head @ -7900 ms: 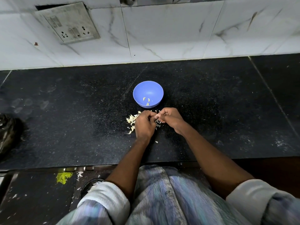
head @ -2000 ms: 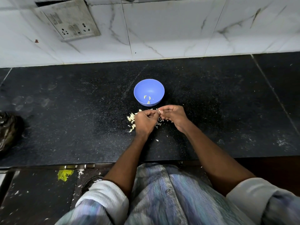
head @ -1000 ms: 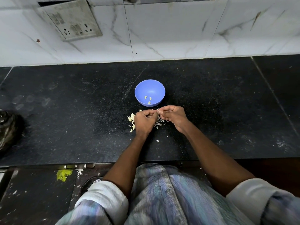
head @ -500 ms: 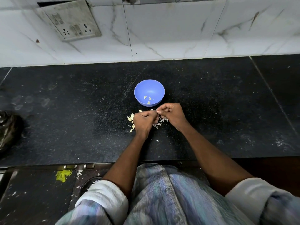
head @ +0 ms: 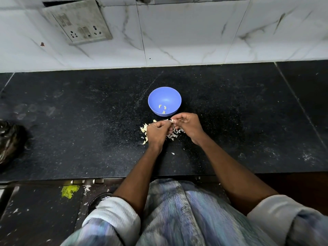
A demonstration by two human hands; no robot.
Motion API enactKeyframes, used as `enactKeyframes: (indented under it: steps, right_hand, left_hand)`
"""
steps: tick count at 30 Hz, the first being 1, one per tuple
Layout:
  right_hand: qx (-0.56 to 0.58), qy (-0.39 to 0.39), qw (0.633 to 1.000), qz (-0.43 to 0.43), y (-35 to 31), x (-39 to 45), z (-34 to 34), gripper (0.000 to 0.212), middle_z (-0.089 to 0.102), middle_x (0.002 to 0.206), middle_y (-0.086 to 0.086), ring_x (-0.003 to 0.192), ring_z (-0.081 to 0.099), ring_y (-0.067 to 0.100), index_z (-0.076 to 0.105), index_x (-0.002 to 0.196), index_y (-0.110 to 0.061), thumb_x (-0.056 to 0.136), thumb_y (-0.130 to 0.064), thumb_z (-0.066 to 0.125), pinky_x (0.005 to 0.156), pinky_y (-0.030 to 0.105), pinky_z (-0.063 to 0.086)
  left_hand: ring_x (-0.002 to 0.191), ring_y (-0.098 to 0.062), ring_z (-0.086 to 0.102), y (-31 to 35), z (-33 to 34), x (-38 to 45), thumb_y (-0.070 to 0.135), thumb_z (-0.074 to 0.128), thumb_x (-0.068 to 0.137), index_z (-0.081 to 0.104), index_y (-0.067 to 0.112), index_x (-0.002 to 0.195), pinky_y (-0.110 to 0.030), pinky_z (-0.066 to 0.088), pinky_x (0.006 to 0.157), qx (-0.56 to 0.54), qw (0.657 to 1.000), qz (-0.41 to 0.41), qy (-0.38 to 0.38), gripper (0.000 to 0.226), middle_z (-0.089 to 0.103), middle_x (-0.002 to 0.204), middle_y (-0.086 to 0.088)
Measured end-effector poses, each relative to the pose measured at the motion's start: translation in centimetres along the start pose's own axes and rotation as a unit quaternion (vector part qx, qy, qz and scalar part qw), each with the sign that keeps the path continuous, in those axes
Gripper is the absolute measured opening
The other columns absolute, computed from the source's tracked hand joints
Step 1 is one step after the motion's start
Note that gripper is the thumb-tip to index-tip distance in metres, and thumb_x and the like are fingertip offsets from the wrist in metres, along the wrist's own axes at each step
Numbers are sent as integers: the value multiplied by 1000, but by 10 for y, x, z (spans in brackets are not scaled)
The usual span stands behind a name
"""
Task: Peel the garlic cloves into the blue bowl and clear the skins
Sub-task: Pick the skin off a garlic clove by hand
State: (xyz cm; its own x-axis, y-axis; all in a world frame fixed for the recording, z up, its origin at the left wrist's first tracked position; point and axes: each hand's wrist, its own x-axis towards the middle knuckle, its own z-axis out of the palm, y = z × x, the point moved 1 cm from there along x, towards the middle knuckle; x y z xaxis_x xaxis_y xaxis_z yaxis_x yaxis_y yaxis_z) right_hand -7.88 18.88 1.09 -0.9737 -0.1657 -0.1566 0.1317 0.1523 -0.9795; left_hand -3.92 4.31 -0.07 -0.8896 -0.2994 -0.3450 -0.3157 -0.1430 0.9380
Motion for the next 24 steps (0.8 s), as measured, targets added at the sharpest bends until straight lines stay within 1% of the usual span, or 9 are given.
enactKeyframes:
  steps: [3,6,10,14,16,18,20,22,24]
  right_hand:
    - [-3,11,1000,13,0,2,0,9,75,94,22,70,68,13,73,102,2,94,2,69,66,23,57]
    - [5,22,999,22,1,3,0,6,74,94,23,70,71,13,71,101,2,94,2,69,66,23,58]
    - [14,41,999,22,5,2,-3,10,76,87,20,76,74,21,74,100,1,91,4,72,71,25,60]
    - [5,42,999,24,4,2,-4,12,76,83,13,74,74,15,75,101,4,90,8,70,69,21,58]
    - [-9,42,999,21,4,3,-4,13,76,82,12,71,72,11,76,100,2,90,8,70,68,21,58]
    - [-24,45,999,19,5,4,-5,14,77,83,12,72,71,12,77,99,-2,90,6,71,70,27,60]
    - [-34,45,998,19,6,5,-5,13,78,84,11,75,71,16,78,97,-6,89,3,73,75,34,62]
    - [-40,39,998,17,6,5,-5,12,78,85,11,76,71,16,78,97,-5,88,2,74,76,35,61]
    - [-43,30,999,9,5,4,-5,10,78,85,14,75,71,15,78,97,-2,88,2,75,74,31,61]
  left_hand:
    - [63,-18,63,-1,-2,1,14,80,91,81,1,84,-30,56,62,3,1000,1,-9,15,75,74,-16]
    - [63,-21,62,-2,-4,3,17,81,92,81,6,83,-36,56,66,29,999,9,12,15,75,73,-15]
    - [66,-15,72,-7,-8,8,7,69,97,83,12,93,-42,65,73,132,989,57,29,15,78,76,3]
    - [66,-2,73,0,-7,4,30,85,83,84,27,76,-29,62,68,228,967,85,74,8,74,67,19]
    - [62,-1,69,4,-6,2,41,91,76,81,29,71,-23,57,62,261,958,82,85,16,72,65,20]
    - [62,-3,69,2,-5,7,33,93,76,80,28,76,-26,60,65,250,963,78,67,14,73,67,17]
    - [68,-5,71,1,-4,9,21,90,80,79,27,89,-33,63,74,216,972,83,32,15,76,76,12]
    - [70,-9,73,1,-2,8,21,85,87,82,23,95,-40,65,76,182,980,83,15,9,79,80,8]
    - [66,-9,72,0,-1,7,25,82,90,85,21,92,-42,65,74,168,982,81,9,5,79,78,7]
